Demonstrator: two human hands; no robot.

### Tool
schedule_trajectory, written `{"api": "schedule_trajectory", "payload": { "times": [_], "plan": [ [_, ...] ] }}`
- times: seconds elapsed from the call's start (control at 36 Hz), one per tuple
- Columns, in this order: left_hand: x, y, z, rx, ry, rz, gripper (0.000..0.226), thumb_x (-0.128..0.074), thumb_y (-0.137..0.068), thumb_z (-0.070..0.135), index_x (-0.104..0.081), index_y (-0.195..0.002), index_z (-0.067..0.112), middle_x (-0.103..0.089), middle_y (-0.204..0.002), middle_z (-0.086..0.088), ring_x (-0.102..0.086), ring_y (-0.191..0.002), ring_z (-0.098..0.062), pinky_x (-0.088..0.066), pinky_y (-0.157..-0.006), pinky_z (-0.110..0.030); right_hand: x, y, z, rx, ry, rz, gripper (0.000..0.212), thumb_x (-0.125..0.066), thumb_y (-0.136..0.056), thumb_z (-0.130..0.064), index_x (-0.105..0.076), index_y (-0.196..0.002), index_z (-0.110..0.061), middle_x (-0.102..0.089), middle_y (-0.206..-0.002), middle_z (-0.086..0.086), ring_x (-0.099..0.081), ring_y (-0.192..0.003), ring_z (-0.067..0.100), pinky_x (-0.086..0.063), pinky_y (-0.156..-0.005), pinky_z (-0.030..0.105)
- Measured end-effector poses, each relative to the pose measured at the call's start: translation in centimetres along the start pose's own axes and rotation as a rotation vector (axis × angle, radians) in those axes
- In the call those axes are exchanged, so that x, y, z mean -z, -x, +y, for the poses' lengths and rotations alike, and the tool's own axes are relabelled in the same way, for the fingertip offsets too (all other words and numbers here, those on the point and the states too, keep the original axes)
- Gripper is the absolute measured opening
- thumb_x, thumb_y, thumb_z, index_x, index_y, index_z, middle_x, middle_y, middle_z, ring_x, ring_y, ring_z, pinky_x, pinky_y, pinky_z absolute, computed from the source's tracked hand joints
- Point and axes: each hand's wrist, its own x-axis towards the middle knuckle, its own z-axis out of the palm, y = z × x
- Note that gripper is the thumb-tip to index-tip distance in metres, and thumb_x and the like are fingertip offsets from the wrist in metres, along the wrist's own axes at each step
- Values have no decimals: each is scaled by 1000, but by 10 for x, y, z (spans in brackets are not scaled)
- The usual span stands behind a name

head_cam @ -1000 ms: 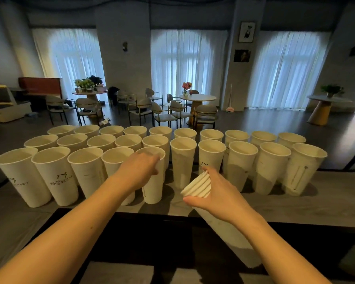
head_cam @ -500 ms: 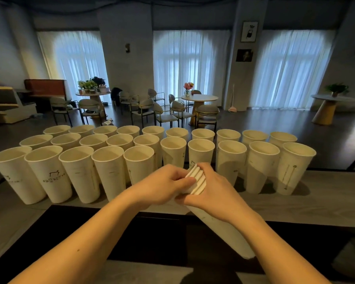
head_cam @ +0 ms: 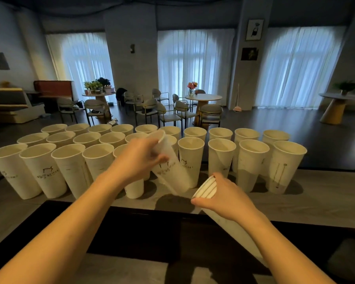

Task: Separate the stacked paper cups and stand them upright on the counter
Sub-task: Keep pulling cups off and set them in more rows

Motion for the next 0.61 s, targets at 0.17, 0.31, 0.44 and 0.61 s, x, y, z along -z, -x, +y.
{"api": "schedule_trajectory", "payload": {
  "times": [0.17, 0.31, 0.44, 0.61],
  "plan": [
    [-42, -10, -13, -19, -389, -200, 22, -70, -86, 32, -62, -104, 22, -66, -102, 2, -62, -93, -15, -53, -74, -30, -1, 1, -1, 4, -65, -32, 111, -71, -69, -77, -20, -156, -32, -42, -151, -2, -47, -131, 20, -48, -97, 37],
    [-43, -17, -17, -51, -492, -184, 28, -68, -88, 32, -60, -112, 20, -66, -110, -3, -62, -100, -19, -45, -72, -26, -3, 2, -1, 4, -109, -39, 112, -72, -67, -77, -20, -156, -32, -41, -152, -4, -46, -133, 19, -47, -99, 37],
    [-42, -21, -16, -36, -556, -241, 31, -69, -88, 32, -60, -113, 17, -66, -111, -5, -63, -99, -20, -48, -74, -27, 0, 5, -2, 8, -165, -41, 118, -77, -63, -75, -19, -156, -31, -39, -153, -4, -44, -134, 19, -47, -103, 40],
    [-32, -21, -10, 71, -443, -208, 52, -75, -80, 41, -57, -123, 20, -65, -118, -2, -60, -103, -19, -53, -85, -33, 9, 6, 1, 33, -178, -41, 114, -87, -66, -56, -16, -150, -28, -44, -134, -5, -50, -119, 15, -50, -101, 37]
  ]
}}
